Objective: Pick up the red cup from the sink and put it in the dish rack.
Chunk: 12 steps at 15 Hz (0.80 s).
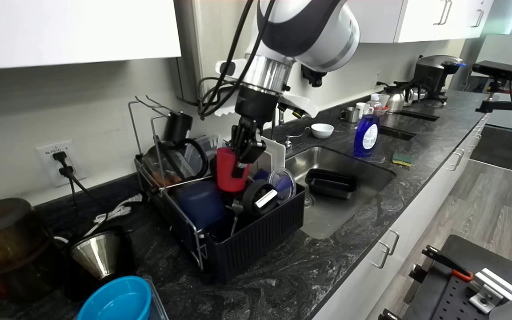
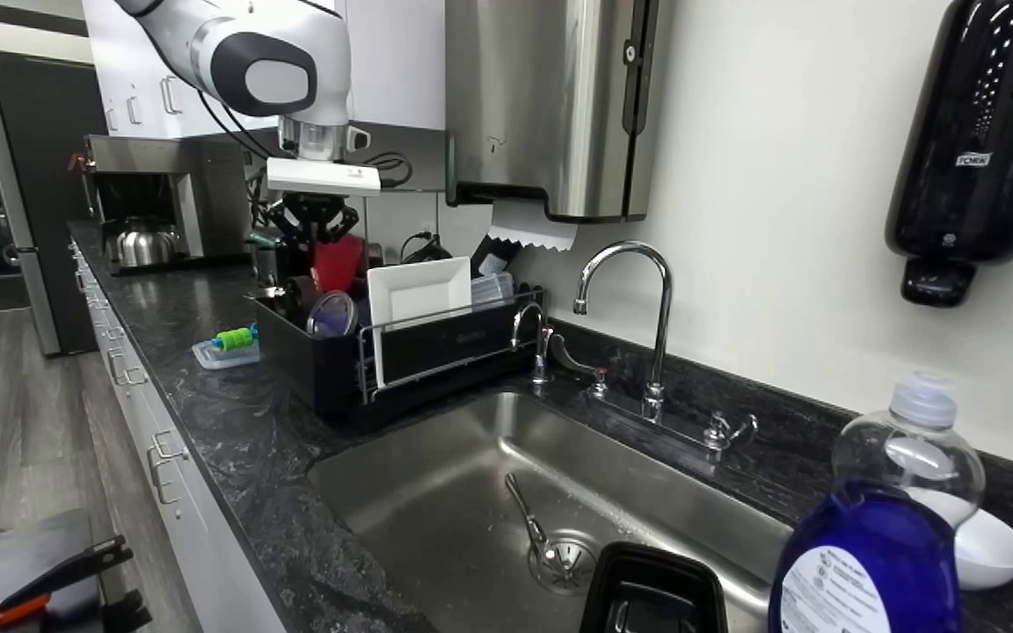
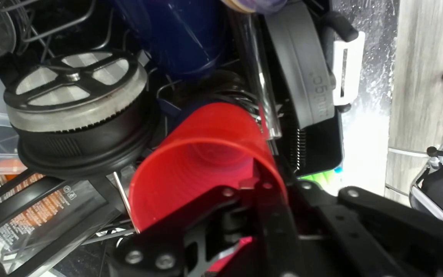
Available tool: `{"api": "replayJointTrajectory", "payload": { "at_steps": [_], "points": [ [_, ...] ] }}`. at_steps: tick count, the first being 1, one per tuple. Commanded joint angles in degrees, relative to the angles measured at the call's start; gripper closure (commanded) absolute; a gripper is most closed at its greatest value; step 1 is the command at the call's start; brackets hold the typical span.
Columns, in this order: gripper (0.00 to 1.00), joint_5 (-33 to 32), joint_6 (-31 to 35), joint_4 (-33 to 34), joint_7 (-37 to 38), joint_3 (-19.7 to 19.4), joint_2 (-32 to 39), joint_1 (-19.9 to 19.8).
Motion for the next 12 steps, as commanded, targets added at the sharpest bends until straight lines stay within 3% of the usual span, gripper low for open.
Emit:
{"api": "replayJointTrajectory", "payload": {
  "at_steps": [1, 2, 3, 5, 12],
  "points": [
    [0.99, -0.60, 2.12, -1.45, -1.30, 0.80, -0.06, -0.70],
    [0.99, -0.67, 1.95, -1.43, -1.21, 0.78, -0.05, -0.72],
    [0.71, -0.82, 1.86, -1.42, -1.08, 0.76, -0.03, -0.74],
    [0.64, -1.17, 1.69, -1.57, -0.99, 0.75, 0.07, -0.77],
    [0.15, -2.24, 1.53, -2.51, -0.79, 0.79, 0.06, -0.79]
  ]
}}
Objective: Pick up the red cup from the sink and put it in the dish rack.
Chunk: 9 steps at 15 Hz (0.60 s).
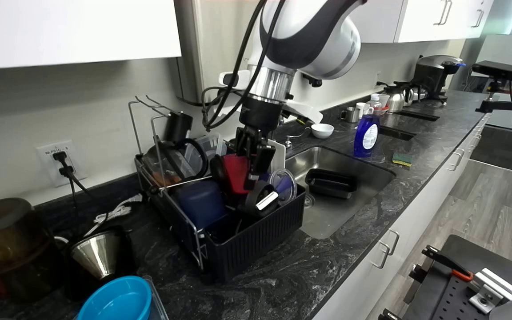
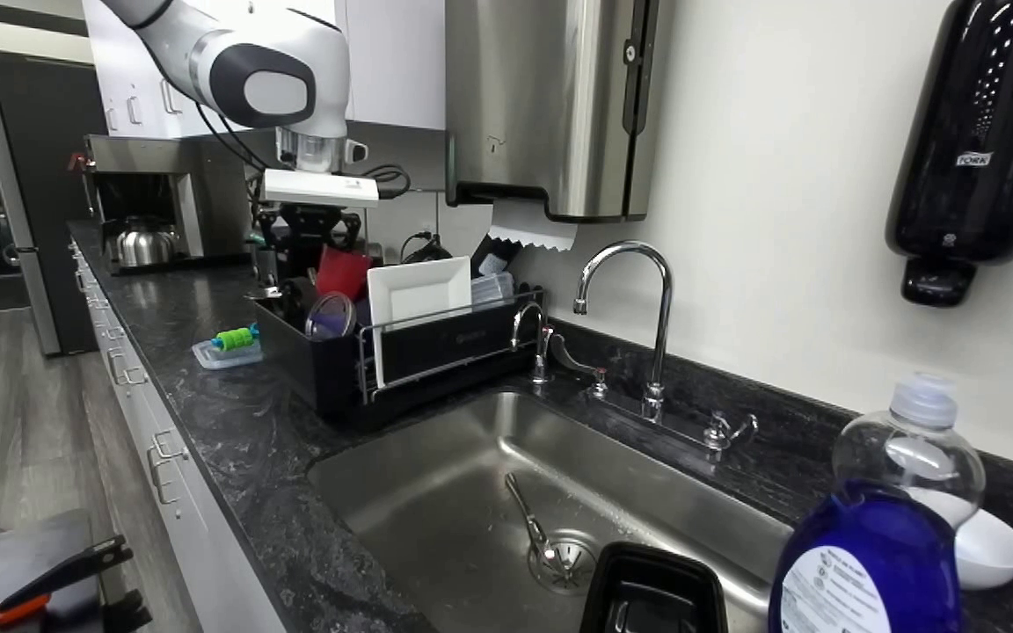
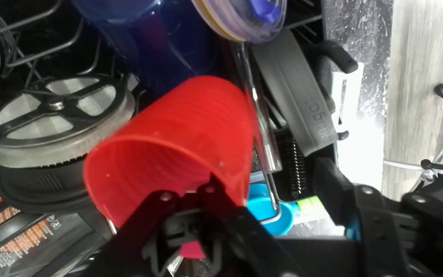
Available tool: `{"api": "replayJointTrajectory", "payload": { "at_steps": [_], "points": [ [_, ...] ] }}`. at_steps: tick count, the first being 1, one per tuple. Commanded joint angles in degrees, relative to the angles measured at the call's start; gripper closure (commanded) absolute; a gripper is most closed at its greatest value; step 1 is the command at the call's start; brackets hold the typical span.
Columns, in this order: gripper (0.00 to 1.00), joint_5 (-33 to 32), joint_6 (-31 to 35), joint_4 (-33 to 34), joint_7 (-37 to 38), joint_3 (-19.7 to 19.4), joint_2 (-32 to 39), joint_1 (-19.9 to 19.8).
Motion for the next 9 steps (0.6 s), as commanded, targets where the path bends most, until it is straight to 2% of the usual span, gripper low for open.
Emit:
{"api": "replayJointTrajectory", "payload": {
  "at_steps": [1, 3, 9],
  "points": [
    [0.07, -1.43, 1.47, -0.83, -0.65, 0.81, -0.30, -0.75],
    [0.00, -2.46, 1.91, -0.66, -0.48, 0.87, -0.48, -0.68],
    [0.00, -8.69, 2.86, 1.28, 0.56, 1.01, -1.68, -0.45]
  ]
}}
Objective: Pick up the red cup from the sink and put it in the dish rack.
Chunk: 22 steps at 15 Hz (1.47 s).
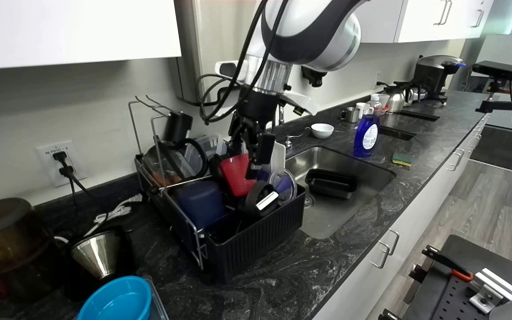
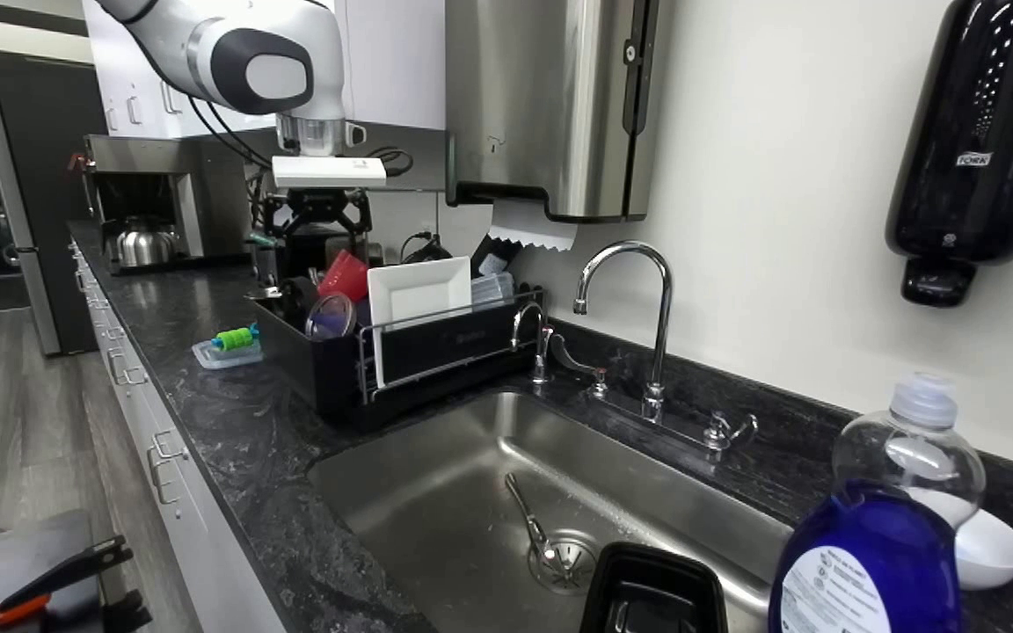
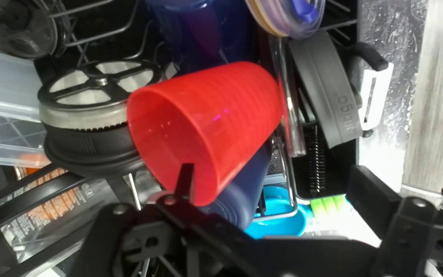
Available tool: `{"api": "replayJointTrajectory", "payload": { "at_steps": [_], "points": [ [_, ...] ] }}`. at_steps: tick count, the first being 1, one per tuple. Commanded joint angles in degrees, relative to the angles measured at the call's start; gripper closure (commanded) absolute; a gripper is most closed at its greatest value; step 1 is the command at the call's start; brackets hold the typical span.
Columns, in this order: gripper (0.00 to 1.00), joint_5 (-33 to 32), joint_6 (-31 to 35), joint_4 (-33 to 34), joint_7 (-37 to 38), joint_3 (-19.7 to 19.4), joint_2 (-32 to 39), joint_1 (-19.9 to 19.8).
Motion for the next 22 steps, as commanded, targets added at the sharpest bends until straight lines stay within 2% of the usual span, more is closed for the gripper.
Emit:
{"api": "replayJointTrajectory", "payload": {
  "at_steps": [1, 6, 22],
  "points": [
    [0.00, -3.77, 1.25, 0.45, 0.55, 0.85, -1.15, -0.46],
    [0.00, -6.55, 1.59, 1.18, 1.62, 0.60, -2.27, -0.51],
    [0.00, -16.65, -3.00, 5.65, 28.10, -3.34, -6.31, -4.75]
  ]
}}
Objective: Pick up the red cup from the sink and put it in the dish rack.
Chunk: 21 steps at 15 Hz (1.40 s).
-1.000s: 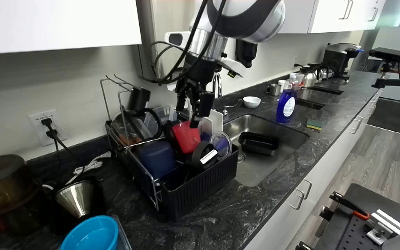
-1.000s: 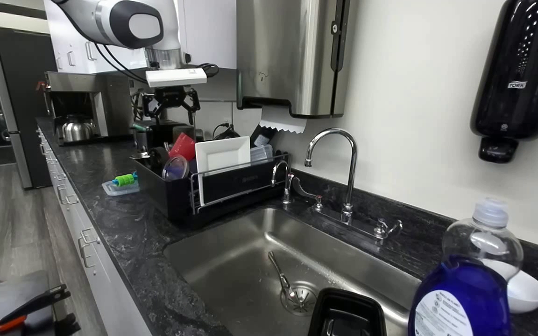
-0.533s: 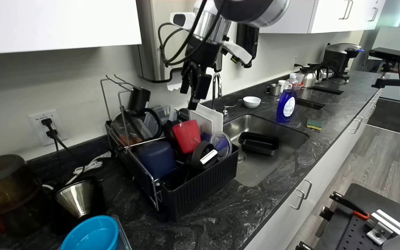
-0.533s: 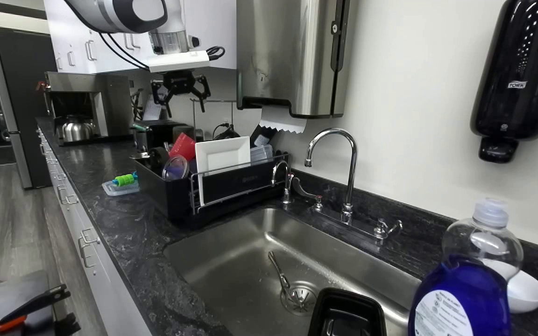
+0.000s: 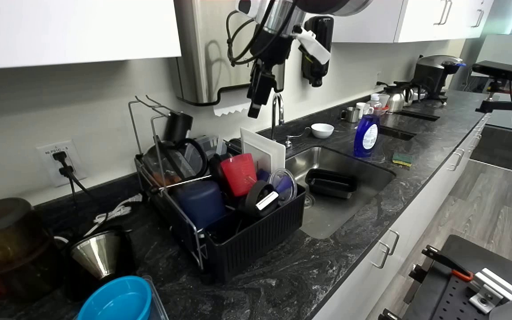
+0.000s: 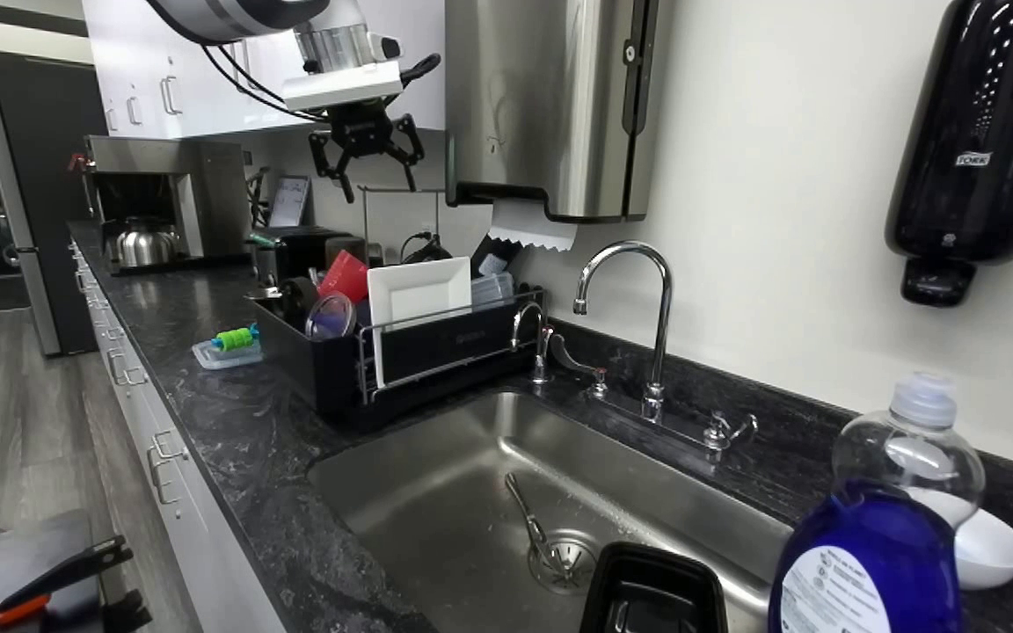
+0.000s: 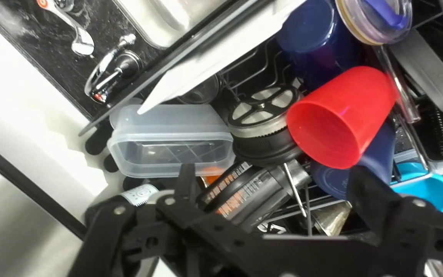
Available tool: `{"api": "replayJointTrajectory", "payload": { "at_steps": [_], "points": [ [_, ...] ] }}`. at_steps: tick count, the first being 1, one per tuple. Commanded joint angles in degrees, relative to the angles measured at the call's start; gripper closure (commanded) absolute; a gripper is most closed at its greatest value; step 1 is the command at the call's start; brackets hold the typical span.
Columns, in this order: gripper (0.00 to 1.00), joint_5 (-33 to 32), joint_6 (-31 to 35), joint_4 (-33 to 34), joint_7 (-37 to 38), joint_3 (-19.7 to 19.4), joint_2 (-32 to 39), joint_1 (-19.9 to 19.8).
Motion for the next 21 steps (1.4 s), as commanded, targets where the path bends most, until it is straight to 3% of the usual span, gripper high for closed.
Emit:
{"api": "replayJointTrajectory", "payload": {
  "at_steps": [1, 10, 21],
  "points": [
    [0.00, -1.74, -2.96, 0.79, 4.95, -0.85, -0.69, -1.24],
    [0.00, -2.24, -5.19, -0.36, 13.49, -4.72, -3.72, -4.52],
    [0.00, -3.34, -7.73, -6.97, 16.65, -9.62, -10.02, -8.72]
  ]
}}
